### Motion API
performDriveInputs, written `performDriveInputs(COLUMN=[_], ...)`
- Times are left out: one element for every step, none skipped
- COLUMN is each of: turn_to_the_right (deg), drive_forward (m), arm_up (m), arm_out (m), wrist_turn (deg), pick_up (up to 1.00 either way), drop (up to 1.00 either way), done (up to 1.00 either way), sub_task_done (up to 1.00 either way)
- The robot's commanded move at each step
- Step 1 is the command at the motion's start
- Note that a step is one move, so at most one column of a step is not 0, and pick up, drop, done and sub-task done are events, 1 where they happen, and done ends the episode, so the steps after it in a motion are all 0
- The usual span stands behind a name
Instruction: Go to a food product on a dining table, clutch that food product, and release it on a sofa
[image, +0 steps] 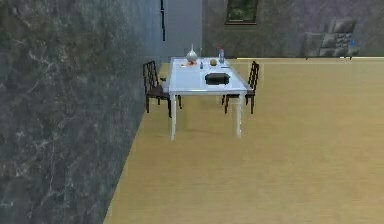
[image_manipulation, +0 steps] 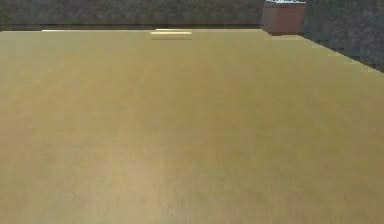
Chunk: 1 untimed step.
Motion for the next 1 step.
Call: performDriveInputs(turn_to_the_right=[-3.0], drive_forward=[0.00], arm_up=[0.00], arm_out=[0.00], wrist_turn=[0.0], pick_up=[0.00], drop=[0.00], done=[0.00], sub_task_done=[0.00])
